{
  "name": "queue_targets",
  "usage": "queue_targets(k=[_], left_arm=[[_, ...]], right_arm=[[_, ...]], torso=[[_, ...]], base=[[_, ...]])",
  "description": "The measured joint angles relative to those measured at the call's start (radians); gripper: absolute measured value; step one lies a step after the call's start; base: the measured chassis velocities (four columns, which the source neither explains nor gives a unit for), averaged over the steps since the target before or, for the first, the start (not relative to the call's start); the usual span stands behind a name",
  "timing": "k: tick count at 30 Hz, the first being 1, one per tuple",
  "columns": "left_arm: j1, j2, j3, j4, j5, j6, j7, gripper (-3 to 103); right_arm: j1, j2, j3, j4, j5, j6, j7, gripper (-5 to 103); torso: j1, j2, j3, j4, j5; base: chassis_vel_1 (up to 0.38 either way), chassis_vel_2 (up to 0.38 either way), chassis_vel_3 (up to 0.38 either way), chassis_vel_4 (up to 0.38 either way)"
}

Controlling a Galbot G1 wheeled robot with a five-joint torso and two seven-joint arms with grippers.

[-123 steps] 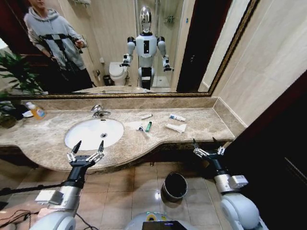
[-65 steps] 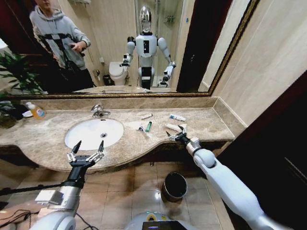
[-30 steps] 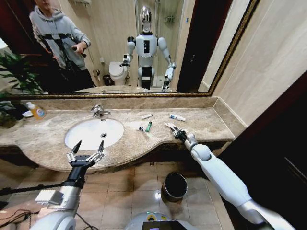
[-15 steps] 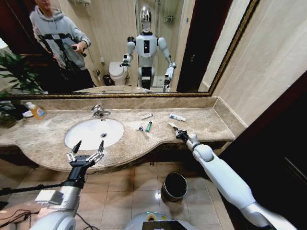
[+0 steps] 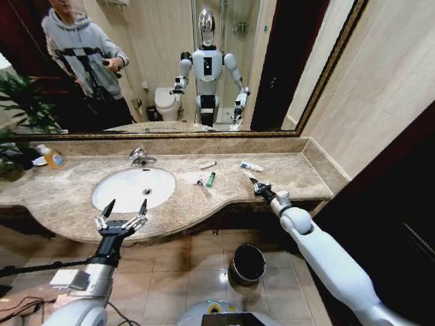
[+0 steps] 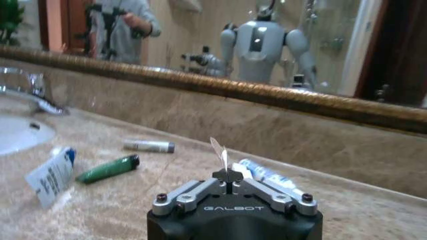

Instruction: Pick up the trash from the sink and place it in the trash bin.

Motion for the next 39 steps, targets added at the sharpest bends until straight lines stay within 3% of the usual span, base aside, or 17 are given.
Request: queue_targets(k=[5, 13, 15, 20, 27, 39], left_arm=[[0.0, 0.0, 0.0, 0.0, 0.0, 0.0, 0.0, 100], [0.0, 0.0, 0.0, 0.0, 0.0, 0.0, 0.0, 100], [0.0, 0.0, 0.0, 0.0, 0.0, 0.0, 0.0, 100], [0.0, 0.0, 0.0, 0.0, 0.0, 0.0, 0.0, 100], [0.0, 0.0, 0.0, 0.0, 0.0, 0.0, 0.0, 100], [0.0, 0.0, 0.0, 0.0, 0.0, 0.0, 0.0, 100]], right_arm=[[-0.13, 0.0, 0.09, 0.107, 0.032, 0.014, 0.009, 0], [-0.329, 0.081, 0.138, 0.19, -0.002, 0.166, 0.05, 0], [-0.383, 0.127, 0.155, 0.183, -0.045, 0.234, 0.045, 0], [-0.46, 0.179, 0.183, 0.142, -0.063, 0.301, -0.006, 0], [-0.515, 0.23, 0.18, -0.02, -0.081, 0.375, -0.065, 0], [-0.415, 0.3, 0.105, -0.467, -0.193, 0.46, -0.123, 0]], torso=[[0.0, 0.0, 0.0, -0.0002, 0.0], [0.0, 0.0, 0.0, -0.0001, -0.0003], [0.0, 0.0, 0.0, 0.0, -0.0001], [0.0, 0.0, 0.0, -0.0001, -0.0002], [0.0, 0.0, 0.0, -0.0001, -0.0001], [0.0, 0.0, 0.0, -0.0001, -0.0001]], base=[[0.0, 0.0, 0.0, 0.0], [0.0, 0.0, 0.0, 0.0], [0.0, 0.0, 0.0, 0.0], [0.0, 0.0, 0.0, 0.0], [0.0, 0.0, 0.0, 0.0], [0.0, 0.0, 0.0, 0.0]])
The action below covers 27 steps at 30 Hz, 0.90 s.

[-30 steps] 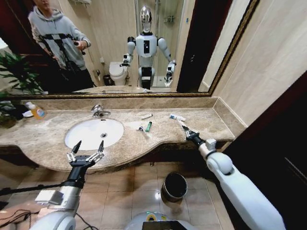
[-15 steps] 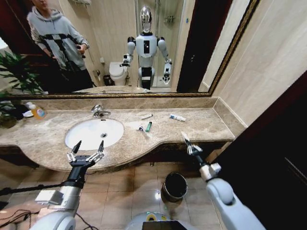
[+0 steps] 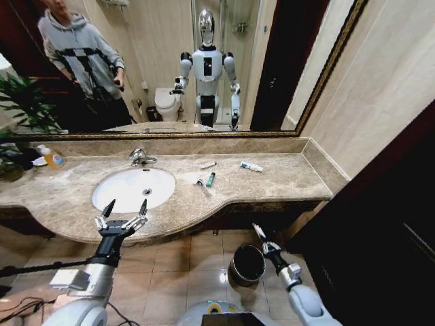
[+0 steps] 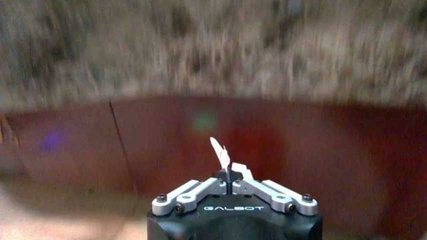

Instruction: Pick up the trash from the sink and place it in the trash bin.

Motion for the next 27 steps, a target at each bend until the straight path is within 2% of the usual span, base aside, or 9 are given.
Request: queue_targets(k=[6, 7, 10, 14, 22, 23, 25, 27], left_arm=[[0.0, 0.0, 0.0, 0.0, 0.0, 0.0, 0.0, 100], [0.0, 0.0, 0.0, 0.0, 0.0, 0.0, 0.0, 100], [0.0, 0.0, 0.0, 0.0, 0.0, 0.0, 0.0, 100], [0.0, 0.0, 0.0, 0.0, 0.0, 0.0, 0.0, 100], [0.0, 0.0, 0.0, 0.0, 0.0, 0.0, 0.0, 100], [0.0, 0.0, 0.0, 0.0, 0.0, 0.0, 0.0, 100], [0.0, 0.0, 0.0, 0.0, 0.0, 0.0, 0.0, 100], [0.0, 0.0, 0.0, 0.0, 0.0, 0.0, 0.0, 100]], right_arm=[[0.111, 0.05, -0.021, -0.277, -0.084, 0.021, -0.02, 0], [0.111, 0.05, -0.021, -0.277, -0.084, 0.021, -0.02, 0], [0.183, 0.081, -0.021, -0.406, -0.151, 0.028, -0.023, 0], [0.243, 0.115, -0.029, -0.474, -0.18, -0.001, -0.023, 0], [0.33, 0.167, -0.021, -0.58, -0.246, -0.004, -0.005, 0], [0.34, 0.17, -0.018, -0.594, -0.253, -0.002, 0.002, -3], [0.345, 0.171, -0.017, -0.601, -0.257, -0.002, 0.007, 1], [0.349, 0.169, -0.016, -0.605, -0.259, -0.003, 0.016, 12]], torso=[[0.0, 0.0, 0.0, 0.0, 0.0], [0.0, 0.0, 0.0, 0.0, 0.0], [0.0, 0.0, 0.0, 0.0001, 0.0001], [0.0, 0.0, 0.0, 0.0, -0.0001], [0.0, 0.0, 0.0, 0.0002, 0.0], [0.0, 0.0, 0.0, 0.0002, 0.0], [0.0, 0.0, 0.0, 0.0002, -0.0001], [0.0, 0.0, 0.0, 0.0001, 0.0]], base=[[0.0, 0.0, 0.0, 0.0], [0.0, 0.0, 0.0, 0.0], [0.0, 0.0, 0.0, 0.0], [0.0, 0.0, 0.0, 0.0], [0.0, 0.0, 0.0, 0.0], [0.0, 0.0, 0.0, 0.0], [0.0, 0.0, 0.0, 0.0], [0.0, 0.0, 0.0, 0.0]])
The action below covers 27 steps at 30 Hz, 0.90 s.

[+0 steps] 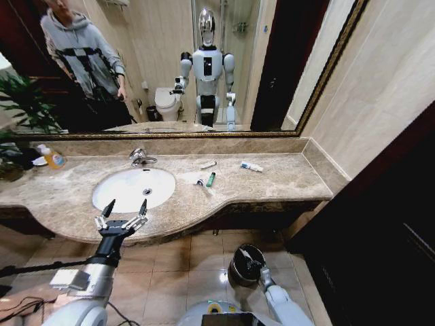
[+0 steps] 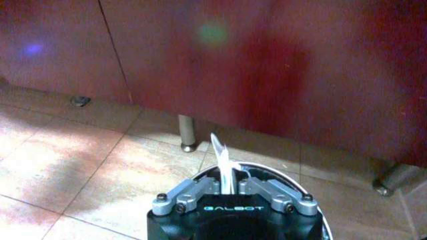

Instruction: Pick up the trash from the sink and place it in the trash bin.

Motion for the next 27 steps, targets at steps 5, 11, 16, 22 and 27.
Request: queue_targets(k=[5, 11, 16, 22, 27], left_arm=[[0.0, 0.0, 0.0, 0.0, 0.0, 0.0, 0.0, 100], [0.0, 0.0, 0.0, 0.0, 0.0, 0.0, 0.0, 100], [0.0, 0.0, 0.0, 0.0, 0.0, 0.0, 0.0, 100], [0.0, 0.0, 0.0, 0.0, 0.0, 0.0, 0.0, 100], [0.0, 0.0, 0.0, 0.0, 0.0, 0.0, 0.0, 100]], right_arm=[[-0.004, -0.008, 0.002, 0.005, 0.0, -0.001, 0.009, 28], [-0.017, -0.014, 0.003, 0.015, 0.002, 0.0, 0.016, 50], [-0.03, -0.015, 0.005, 0.029, 0.002, 0.002, 0.026, 66], [-0.046, -0.015, 0.007, 0.047, 0.001, 0.002, 0.033, 93], [-0.057, -0.015, 0.008, 0.058, -0.003, 0.002, 0.043, 100]], torso=[[0.0, 0.0, 0.0, 0.0, 0.0], [0.0, 0.0, 0.0, 0.0, 0.0], [0.0, 0.0, 0.0, 0.0, 0.0], [0.0, 0.0, 0.0, 0.0, 0.0], [0.0, 0.0, 0.0, 0.0, 0.0]], base=[[0.0, 0.0, 0.0, 0.0], [0.0, 0.0, 0.0, 0.0], [0.0, 0.0, 0.0, 0.0], [0.0, 0.0, 0.0, 0.0], [0.0, 0.0, 0.0, 0.0]])
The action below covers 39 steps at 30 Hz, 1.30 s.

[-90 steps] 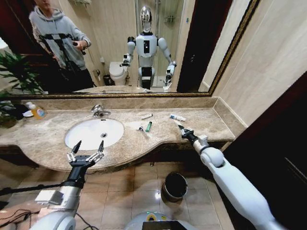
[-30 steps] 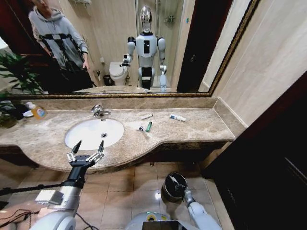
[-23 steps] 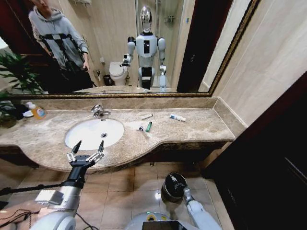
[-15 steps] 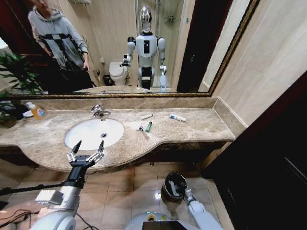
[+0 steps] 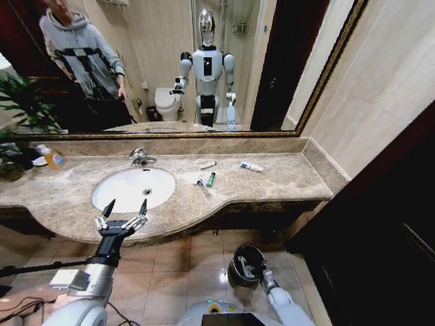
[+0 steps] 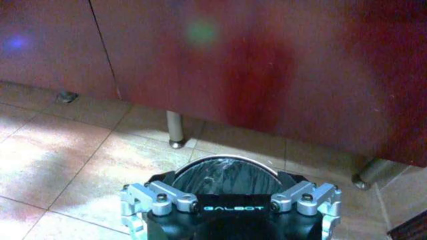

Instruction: Pick up the trash from the sink and place it in the trash bin.

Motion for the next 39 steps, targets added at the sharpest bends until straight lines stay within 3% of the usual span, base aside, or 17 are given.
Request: queue_targets(k=[4, 12, 14, 16, 18, 19, 21, 26, 30, 34, 39], left_arm=[[0.0, 0.0, 0.0, 0.0, 0.0, 0.0, 0.0, 100], [0.0, 0.0, 0.0, 0.0, 0.0, 0.0, 0.0, 100], [0.0, 0.0, 0.0, 0.0, 0.0, 0.0, 0.0, 100], [0.0, 0.0, 0.0, 0.0, 0.0, 0.0, 0.0, 100], [0.0, 0.0, 0.0, 0.0, 0.0, 0.0, 0.0, 100], [0.0, 0.0, 0.0, 0.0, 0.0, 0.0, 0.0, 100], [0.0, 0.0, 0.0, 0.0, 0.0, 0.0, 0.0, 100], [0.0, 0.0, 0.0, 0.0, 0.0, 0.0, 0.0, 100], [0.0, 0.0, 0.0, 0.0, 0.0, 0.0, 0.0, 100], [0.0, 0.0, 0.0, 0.0, 0.0, 0.0, 0.0, 100], [0.0, 0.0, 0.0, 0.0, 0.0, 0.0, 0.0, 100]], right_arm=[[-0.019, -0.002, 0.008, 0.033, -0.025, 0.004, 0.028, 100], [-0.1, -0.039, 0.033, 0.171, -0.088, 0.079, 0.075, 100], [-0.153, -0.06, 0.042, 0.279, -0.07, 0.087, 0.083, 100], [-0.19, -0.074, 0.046, 0.36, -0.036, 0.076, 0.087, 100], [-0.266, -0.104, 0.07, 0.544, 0.058, 0.031, 0.094, 100], [-0.266, -0.104, 0.07, 0.544, 0.058, 0.031, 0.094, 100], [-0.335, -0.139, 0.103, 0.733, 0.129, -0.004, 0.098, 100], [-0.402, -0.177, 0.169, 0.976, 0.141, -0.039, 0.08, 100], [-0.417, -0.19, 0.181, 1.08, 0.141, -0.067, 0.08, 100], [-0.404, -0.22, 0.163, 1.212, 0.189, -0.138, 0.082, 100], [-0.341, -0.25, 0.124, 1.241, 0.234, -0.202, 0.084, 100]], torso=[[0.0, 0.0, 0.0, 0.0001, 0.0002], [0.0, 0.0, 0.0, 0.0001, 0.0002], [0.0, 0.0, 0.0, 0.0001, 0.0002], [0.0, 0.0, 0.0, 0.0, 0.0003], [0.0, 0.0, 0.0, 0.0, 0.0001], [0.0, 0.0, 0.0, 0.0, 0.0001], [0.0, 0.0, 0.0, 0.0, -0.0002], [0.0, 0.0, 0.0, 0.0, -0.0001], [0.0, 0.0, 0.0, 0.0, 0.0002], [0.0, 0.0, 0.0, -0.0001, 0.0001], [0.0, 0.0, 0.0, 0.0001, 0.0]], base=[[0.0, 0.0, 0.0, 0.0], [0.0, 0.0, 0.0, 0.0], [0.0, 0.0, 0.0, 0.0], [0.0, 0.0, 0.0, 0.0], [0.0, 0.0, 0.0, 0.0], [0.0, 0.0, 0.0, 0.0], [0.0, 0.0, 0.0, 0.0], [0.0, 0.0, 0.0, 0.0], [0.0, 0.0, 0.0, 0.0], [0.0, 0.0, 0.0, 0.0], [0.0, 0.0, 0.0, 0.0]])
